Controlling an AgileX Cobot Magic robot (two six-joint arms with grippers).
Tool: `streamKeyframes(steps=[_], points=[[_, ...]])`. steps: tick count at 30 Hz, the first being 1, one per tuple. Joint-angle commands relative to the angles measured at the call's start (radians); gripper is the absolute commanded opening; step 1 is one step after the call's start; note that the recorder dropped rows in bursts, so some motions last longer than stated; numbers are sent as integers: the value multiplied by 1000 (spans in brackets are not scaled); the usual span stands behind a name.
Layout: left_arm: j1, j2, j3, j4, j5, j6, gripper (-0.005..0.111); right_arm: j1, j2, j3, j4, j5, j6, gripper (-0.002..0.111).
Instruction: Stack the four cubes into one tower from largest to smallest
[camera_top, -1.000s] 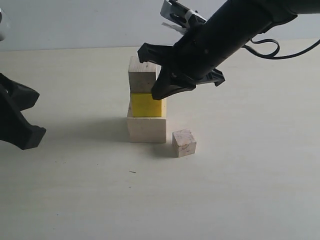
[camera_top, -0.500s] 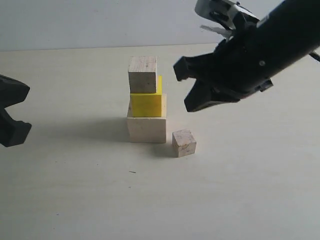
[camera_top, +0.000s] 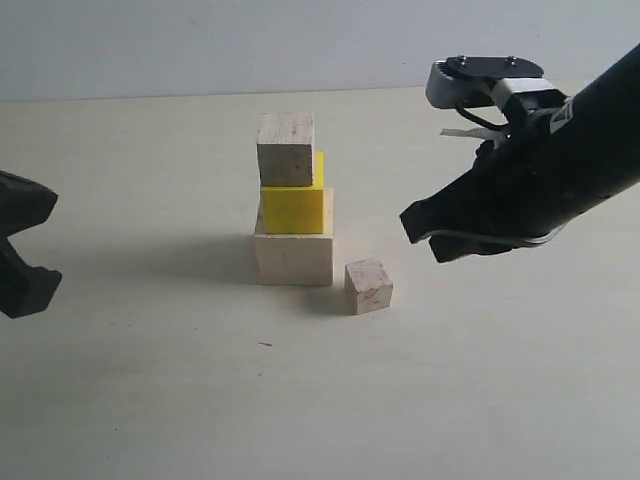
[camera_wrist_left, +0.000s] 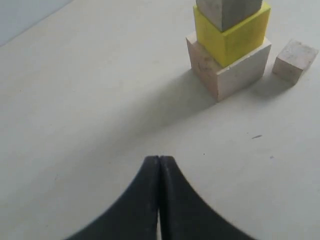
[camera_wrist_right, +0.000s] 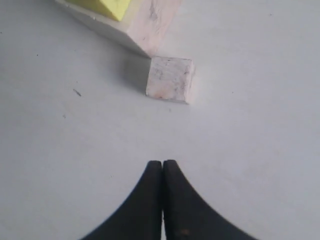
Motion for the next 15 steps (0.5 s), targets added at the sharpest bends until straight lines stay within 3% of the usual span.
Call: streamKeyframes(steps=[1, 6, 12, 15], points=[[-2, -4, 20, 20, -38, -1, 0, 1, 35, 4, -5, -65, 11, 2], [-2, -4, 31, 33, -61, -1, 0, 1, 94, 4, 84, -65, 3, 15], [-2, -4, 36, 51, -61, -1, 0, 111, 109, 4, 57, -132, 16, 14], [-2, -4, 48, 52, -68, -1, 0, 170, 113, 14, -56, -206, 138, 14]])
